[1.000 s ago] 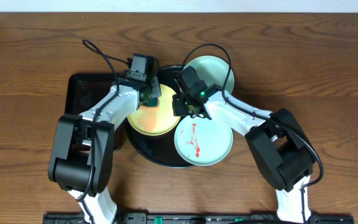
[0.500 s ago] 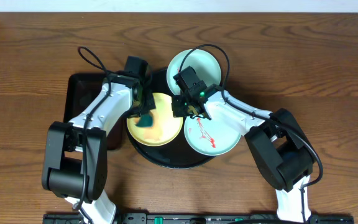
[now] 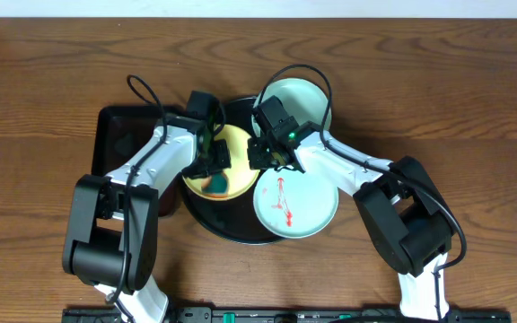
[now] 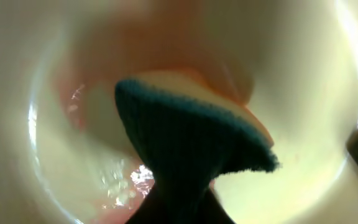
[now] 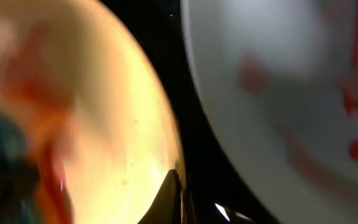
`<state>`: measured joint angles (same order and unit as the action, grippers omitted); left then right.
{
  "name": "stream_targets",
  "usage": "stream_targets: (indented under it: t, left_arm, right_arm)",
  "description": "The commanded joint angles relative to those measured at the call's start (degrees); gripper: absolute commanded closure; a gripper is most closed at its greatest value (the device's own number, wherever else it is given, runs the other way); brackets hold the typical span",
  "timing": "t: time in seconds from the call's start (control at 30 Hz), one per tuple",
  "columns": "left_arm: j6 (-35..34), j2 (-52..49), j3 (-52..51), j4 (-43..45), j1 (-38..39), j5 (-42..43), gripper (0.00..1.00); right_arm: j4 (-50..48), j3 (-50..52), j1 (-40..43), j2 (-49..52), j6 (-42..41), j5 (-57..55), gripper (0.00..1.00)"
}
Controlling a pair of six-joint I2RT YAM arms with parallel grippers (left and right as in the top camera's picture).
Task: Clean dirty plates on tray and stack at the side
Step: 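Scrub the yellow plate with the sponge in the left gripper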
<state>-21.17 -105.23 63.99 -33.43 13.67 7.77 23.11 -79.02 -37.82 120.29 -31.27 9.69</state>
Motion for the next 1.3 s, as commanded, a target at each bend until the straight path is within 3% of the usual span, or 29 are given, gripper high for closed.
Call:
stream_targets:
  t: [0.0,0.17,0.6,1.07,1.27]
  left_arm:
    - [0.15,-0.33,-0.5,8.11,-0.59,-8.94,0.92]
    - [0.15,-0.35,-0.5,13.18,-0.59,-8.92,0.92]
    - [1.51,-6.78,-2.8,9.9,-0.68,-4.46,0.92]
    - [1.66,-6.75,-0.42,-2.69,-0.85,2.54,0.93]
    - [1.66,-6.88,-0.44,-2.73,-0.85,2.54,0.93]
  right_arm:
    - [0.5,0.07,-0.52,1.66,-0.15,-0.17,0.99]
    - [0.57,0.07,-0.52,1.66,-0.15,-0.17,0.99]
    - [0.46,0.07,-0.52,1.66,-0.15,-0.17,0.99]
    - [0.5,0.07,-0.52,1.66,-0.15,-0.15,0.99]
    - [0.74,0.07,-0.52,1.66,-0.15,-0.15,0.99]
